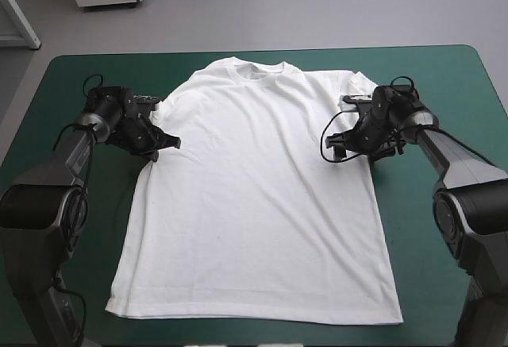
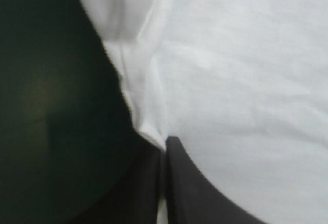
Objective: Fold the cloth
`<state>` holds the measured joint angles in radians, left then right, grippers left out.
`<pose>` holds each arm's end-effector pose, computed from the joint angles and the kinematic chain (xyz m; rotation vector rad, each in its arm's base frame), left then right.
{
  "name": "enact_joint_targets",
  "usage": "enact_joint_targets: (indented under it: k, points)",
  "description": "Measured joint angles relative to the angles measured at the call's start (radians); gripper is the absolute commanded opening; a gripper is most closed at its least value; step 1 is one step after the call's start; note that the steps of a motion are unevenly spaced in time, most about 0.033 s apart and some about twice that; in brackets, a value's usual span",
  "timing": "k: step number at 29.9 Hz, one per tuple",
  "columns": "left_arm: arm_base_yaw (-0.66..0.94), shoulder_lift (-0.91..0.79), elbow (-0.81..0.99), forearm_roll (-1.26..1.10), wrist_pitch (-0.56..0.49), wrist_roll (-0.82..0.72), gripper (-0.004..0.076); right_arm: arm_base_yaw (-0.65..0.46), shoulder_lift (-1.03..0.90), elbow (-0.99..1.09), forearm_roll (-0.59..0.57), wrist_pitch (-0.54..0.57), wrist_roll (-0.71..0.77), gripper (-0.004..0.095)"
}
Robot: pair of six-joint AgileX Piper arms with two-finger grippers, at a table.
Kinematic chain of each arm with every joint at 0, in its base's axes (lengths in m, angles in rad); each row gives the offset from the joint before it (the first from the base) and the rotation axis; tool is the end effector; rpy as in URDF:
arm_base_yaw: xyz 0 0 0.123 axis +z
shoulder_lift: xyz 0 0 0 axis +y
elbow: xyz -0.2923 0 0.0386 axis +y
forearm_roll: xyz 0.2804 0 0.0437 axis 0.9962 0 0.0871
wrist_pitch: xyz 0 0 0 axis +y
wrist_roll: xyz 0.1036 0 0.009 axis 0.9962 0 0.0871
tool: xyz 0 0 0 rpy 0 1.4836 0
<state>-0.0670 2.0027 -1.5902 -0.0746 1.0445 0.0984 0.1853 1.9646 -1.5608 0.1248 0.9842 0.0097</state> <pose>0.4511 -0.0370 0.1983 0.1973 2.9315 -0.0957 0.4410 0.0936 0.2085 -0.1734 2.8722 0.2004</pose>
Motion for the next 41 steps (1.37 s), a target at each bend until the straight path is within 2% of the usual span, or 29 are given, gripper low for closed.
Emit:
enact_joint_targets:
  k: [2, 4, 8, 17, 25, 30, 37, 41]
  points:
    - [0.0, 0.0, 0.0, 0.0, 0.0, 0.001, -0.0009, 0.0, 0.014, -0.018, 0.017, 0.01, -0.01, 0.0617]
    - [0.0, 0.0, 0.0, -0.001, -0.002, 0.001, -0.0009, 0.0, 0.017, -0.022, 0.028, 0.01, -0.022, 0.0463]
    - [0.0, 0.0, 0.0, -0.001, -0.006, -0.003, -0.0009, 0.0, 0.024, -0.024, 0.039, -0.004, -0.028, -0.0025]
    - [0.0, -0.051, -0.047, 0.014, -0.002, -0.053, -0.0009, 0.0, -0.029, -0.117, 0.043, -0.02, -0.029, -0.0011]
    - [0.0, -0.287, -0.285, 0.063, 0.023, -0.058, -0.0009, 0.0, -0.275, -0.292, -0.051, 0.052, 0.0, -0.0015]
    - [0.0, -0.388, -0.461, 0.068, 0.053, -0.041, -0.0009, 0.0, -0.379, -0.428, -0.068, 0.077, 0.008, -0.0015]
    - [0.0, -0.447, -0.612, 0.066, 0.176, 0.028, -0.0009, 0.0, -0.437, -0.636, -0.004, 0.18, 0.002, -0.0015]
    - [0.0, -0.445, -0.623, 0.064, 0.194, 0.07, -0.0009, 0.0, -0.436, -0.659, 0.044, 0.189, -0.023, -0.0015]
